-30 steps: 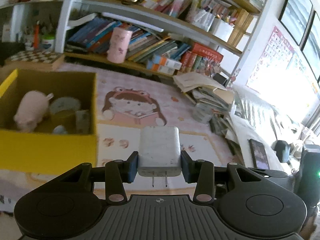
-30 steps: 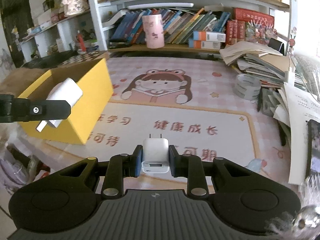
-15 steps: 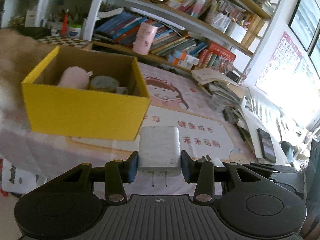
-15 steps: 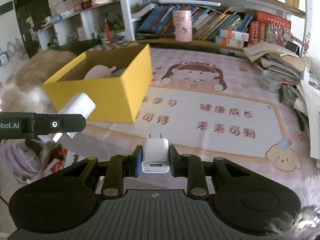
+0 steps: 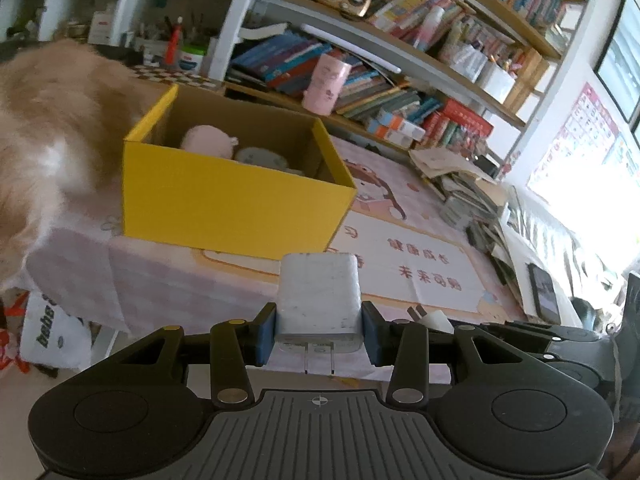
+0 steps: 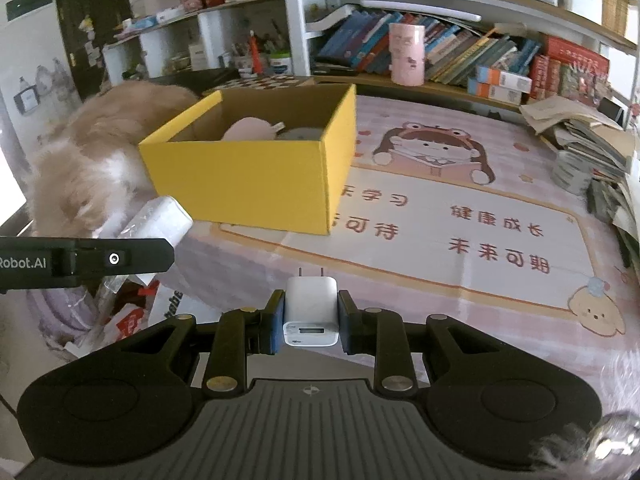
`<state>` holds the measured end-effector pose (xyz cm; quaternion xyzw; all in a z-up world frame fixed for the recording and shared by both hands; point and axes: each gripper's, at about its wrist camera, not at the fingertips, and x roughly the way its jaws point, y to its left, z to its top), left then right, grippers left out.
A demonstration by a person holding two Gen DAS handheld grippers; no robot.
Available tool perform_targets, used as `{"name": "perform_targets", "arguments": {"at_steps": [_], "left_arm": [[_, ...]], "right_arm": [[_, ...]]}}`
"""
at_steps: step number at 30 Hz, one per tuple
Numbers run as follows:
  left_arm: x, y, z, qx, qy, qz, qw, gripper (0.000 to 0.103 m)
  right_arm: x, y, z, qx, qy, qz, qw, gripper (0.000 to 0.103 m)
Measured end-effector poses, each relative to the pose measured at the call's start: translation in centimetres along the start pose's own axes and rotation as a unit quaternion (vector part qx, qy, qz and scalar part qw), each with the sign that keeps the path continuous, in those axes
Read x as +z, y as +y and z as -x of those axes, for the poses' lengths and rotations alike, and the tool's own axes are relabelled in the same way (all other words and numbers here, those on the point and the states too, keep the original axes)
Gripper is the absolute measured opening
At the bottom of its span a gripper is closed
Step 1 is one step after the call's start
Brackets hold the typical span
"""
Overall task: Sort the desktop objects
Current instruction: 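Carry both white chargers over the yellow box with both tools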
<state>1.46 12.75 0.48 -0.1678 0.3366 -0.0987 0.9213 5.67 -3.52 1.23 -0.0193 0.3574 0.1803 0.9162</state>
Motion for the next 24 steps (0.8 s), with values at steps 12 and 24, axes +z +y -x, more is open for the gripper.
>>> {"name": "perform_targets", "arguments": {"at_steps": [12,24], "left_arm": [[-0.8,2.1,2.2,0.035,-0.018,0.038,0.9985,0.042],[-0.7,2.7,2.5,0.042,-0.016,0.04,0.9982,0.042]], "right_arm": [[0.6,3.3,-1.2,0.046,0.011,0.048,0.998,0.024],[0.7,4.1,-1.5,0.062,0.015,0.057,0.996,0.024]]}}
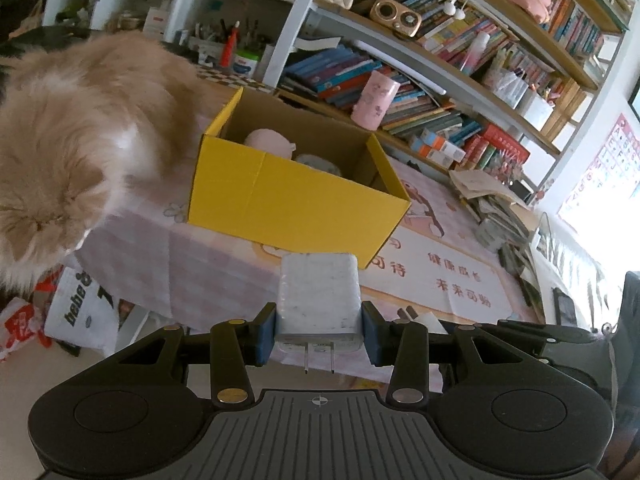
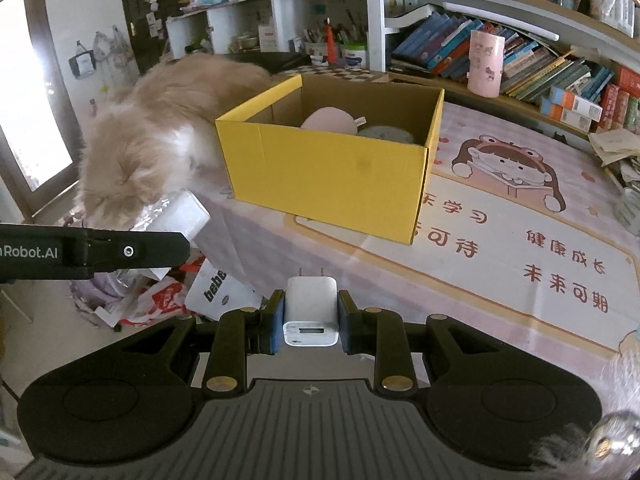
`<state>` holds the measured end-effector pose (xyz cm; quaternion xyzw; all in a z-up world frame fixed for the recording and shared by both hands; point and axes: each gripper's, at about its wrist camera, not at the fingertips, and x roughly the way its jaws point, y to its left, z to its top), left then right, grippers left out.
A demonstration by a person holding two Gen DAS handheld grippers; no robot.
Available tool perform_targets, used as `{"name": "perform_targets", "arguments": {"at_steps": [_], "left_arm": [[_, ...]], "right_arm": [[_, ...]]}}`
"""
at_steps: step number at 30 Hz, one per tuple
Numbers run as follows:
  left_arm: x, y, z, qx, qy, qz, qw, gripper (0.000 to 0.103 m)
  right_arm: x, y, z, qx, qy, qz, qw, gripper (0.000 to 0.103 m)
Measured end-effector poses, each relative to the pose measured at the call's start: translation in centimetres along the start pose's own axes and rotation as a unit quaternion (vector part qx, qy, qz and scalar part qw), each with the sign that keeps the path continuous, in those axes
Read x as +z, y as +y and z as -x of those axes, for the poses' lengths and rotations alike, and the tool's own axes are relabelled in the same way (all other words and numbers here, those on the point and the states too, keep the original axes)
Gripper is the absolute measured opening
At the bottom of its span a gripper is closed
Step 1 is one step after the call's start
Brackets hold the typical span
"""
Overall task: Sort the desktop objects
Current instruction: 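Carry both white chargers over the yellow box with both tools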
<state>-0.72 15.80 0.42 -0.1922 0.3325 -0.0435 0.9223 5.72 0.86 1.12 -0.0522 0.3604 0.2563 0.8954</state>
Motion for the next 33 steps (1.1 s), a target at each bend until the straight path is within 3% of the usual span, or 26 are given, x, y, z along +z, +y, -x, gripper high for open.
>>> {"name": "perform_targets", "arguments": {"at_steps": [8,14,25,33], "left_arm": [[0.5,-0.7,-1.1,-0.008,0.006,0.0,0.9999,0.042],[2.5,-1.2,-2.3,-0.009,-0.015,0.002,0.9999,0.042],[9.7,-2.6,-6.3,0.023,-0.083,-0.019,0.9961,0.042],[12.9,-2.7,-12.2,0.064,-0.067,-0.04,0.9949,0.042]], "right_arm": [[0.3,-0.8,-0.1,-0.003,0.005,0.0,1.0,0.024],[1.7,-2.5,-0.6,-0.005,-0.009,-0.002,1.0,0.024],[9.3,-5.9,-2.4,0.025,-0.083,0.028,0.996,0.024],[14.3,-8.7,-5.7,0.038,-0.111,0.054,0.992,0.024]]}}
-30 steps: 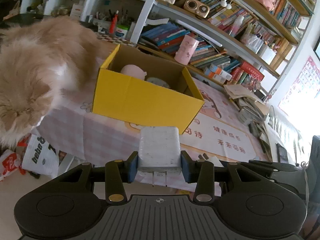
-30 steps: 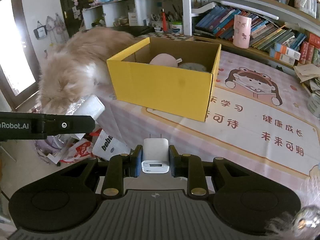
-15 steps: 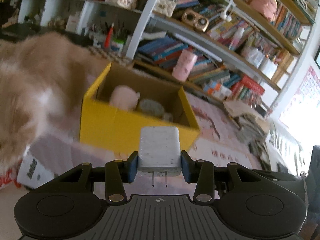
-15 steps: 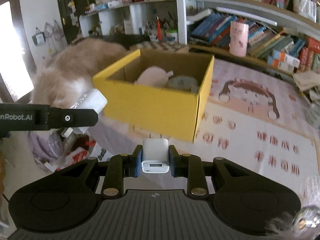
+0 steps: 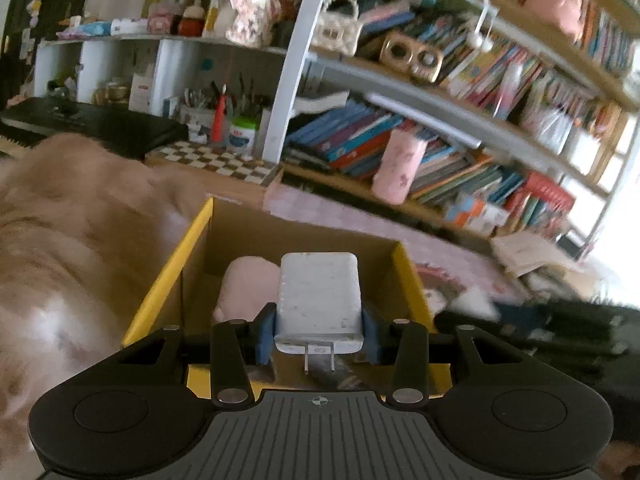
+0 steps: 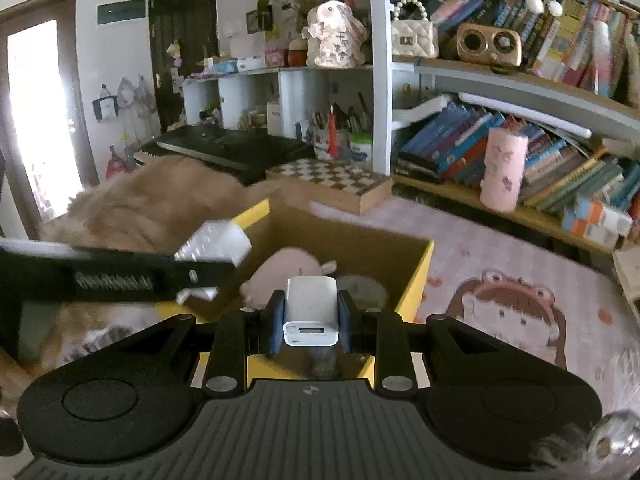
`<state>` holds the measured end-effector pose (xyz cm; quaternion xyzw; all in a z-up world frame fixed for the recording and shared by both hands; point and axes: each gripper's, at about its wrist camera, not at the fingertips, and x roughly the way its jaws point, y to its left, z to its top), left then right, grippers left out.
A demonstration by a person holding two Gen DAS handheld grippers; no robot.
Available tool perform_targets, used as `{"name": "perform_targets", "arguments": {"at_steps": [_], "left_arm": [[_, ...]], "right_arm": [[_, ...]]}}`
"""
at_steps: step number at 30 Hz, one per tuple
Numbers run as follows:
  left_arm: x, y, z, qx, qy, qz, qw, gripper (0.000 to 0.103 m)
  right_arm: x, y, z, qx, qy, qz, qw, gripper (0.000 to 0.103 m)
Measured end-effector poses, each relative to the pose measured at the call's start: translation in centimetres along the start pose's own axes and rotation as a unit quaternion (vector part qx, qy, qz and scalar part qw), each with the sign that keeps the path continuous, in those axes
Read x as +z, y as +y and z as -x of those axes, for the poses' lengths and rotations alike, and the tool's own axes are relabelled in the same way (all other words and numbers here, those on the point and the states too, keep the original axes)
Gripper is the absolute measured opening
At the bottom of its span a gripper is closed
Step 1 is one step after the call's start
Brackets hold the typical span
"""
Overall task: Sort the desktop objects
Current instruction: 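Lower the chargers into the yellow box and open both tools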
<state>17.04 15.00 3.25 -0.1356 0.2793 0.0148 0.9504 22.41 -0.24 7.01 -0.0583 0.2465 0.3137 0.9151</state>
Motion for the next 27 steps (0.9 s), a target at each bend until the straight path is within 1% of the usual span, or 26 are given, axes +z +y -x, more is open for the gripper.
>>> {"name": "perform_targets", "arguments": {"at_steps": [3,7,14,16,20,27], "left_arm": [[0.0,-0.5,-1.9,0.01,0.019,-0.014,0.9997,0.042],[-0.3,-0.8,-4.2,0.012,0.054,-0.016,0.9983,0.042],[-1.7,-1.7,-7.3,0.032,0.114,-0.047,0.9918,0.042],[-1.8,-2.0,-7.9,0.039,0.124,-0.059,0.9898,0.042],[-1.9,-2.2,-9.0,0.043,0.142,-0.062,0.9869,0.042],[-2.3,-2.5,-10.2,0.046,0.16,-0.076,0.9831,0.042]], "right_arm": [[0.9,-1.0,-1.5,0.003,-0.007,0.009,1.0,0.024],[1.4,-2.4,-3.6,0.008,0.001,0.001,1.0,0.024],[1.3,-3.4,-6.1,0.02,0.016,0.004,1.0,0.024],[1.4,-3.7,-6.9,0.024,0.021,0.004,0.999,0.024],[1.4,-4.1,-8.5,0.033,0.037,0.006,0.999,0.024],[1.1,-4.5,-10.5,0.04,0.056,0.015,0.998,0.024]]}}
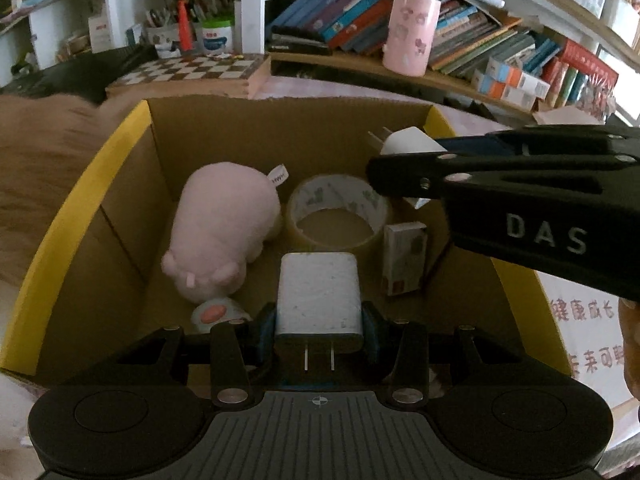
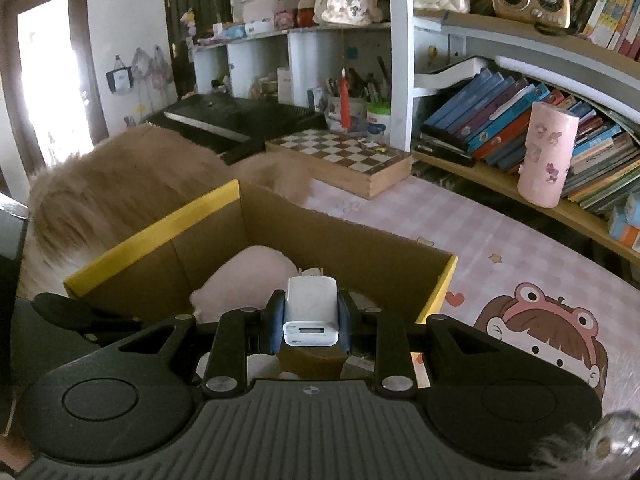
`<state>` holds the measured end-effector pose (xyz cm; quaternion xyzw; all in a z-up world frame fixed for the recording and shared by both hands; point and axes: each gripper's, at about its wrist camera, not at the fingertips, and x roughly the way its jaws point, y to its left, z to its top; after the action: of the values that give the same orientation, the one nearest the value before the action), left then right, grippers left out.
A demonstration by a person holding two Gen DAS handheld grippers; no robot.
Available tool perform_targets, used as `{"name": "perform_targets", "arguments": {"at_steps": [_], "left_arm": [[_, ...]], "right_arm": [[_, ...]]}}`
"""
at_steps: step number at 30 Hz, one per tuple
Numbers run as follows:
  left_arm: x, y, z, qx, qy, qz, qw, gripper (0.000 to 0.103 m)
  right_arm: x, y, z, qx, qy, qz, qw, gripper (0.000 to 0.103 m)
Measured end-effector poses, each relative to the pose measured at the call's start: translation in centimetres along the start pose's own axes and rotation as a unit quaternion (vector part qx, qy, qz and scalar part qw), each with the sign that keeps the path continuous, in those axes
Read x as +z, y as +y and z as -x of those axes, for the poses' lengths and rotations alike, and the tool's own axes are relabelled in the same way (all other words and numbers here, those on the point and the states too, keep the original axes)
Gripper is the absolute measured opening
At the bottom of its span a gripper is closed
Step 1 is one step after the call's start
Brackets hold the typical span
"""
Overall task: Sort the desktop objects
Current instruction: 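Lower the chargers into the yellow box and open both tools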
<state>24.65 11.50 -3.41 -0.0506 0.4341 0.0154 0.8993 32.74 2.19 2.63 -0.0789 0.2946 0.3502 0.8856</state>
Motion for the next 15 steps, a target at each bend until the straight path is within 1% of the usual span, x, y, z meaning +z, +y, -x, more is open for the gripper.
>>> {"name": "perform_targets", "arguments": {"at_steps": [6,9,11,12,13,15], "left_arm": [[0.1,0.0,-0.3,0.004,0.001,-0.002,1.0,0.043],[0.0,-0.1,-0.2,0.009,-0.002,0.001,1.0,0.052],[0.0,0.1,0.1,0.007,-0.009,0.009,0.9999,0.067],[-0.1,0.1,0.5,0.009,-0.016,0.012,0.9997,0.07],[-0.1,0.1,0.9,0.013,-0.024,0.014,0.9995,0.077],[-0.3,0.1,1.8,0.023,-0.038,0.014,0.9989,0.079]], "right_arm": [[0.0,-0.5,-1.5,0.004,0.014,0.002,1.0,0.024],[-0.1,-0.7,-2.1,0.008,0.022,-0.001,1.0,0.024],[-0.1,-0.6,-2.4,0.012,0.026,0.001,1.0,0.024],[-0.1,-0.5,-2.5,0.013,0.027,0.004,1.0,0.024],[0.0,-0.5,-2.7,0.014,0.028,0.006,0.999,0.024],[0.0,-0.3,-3.0,0.014,0.03,0.008,0.999,0.024]]}}
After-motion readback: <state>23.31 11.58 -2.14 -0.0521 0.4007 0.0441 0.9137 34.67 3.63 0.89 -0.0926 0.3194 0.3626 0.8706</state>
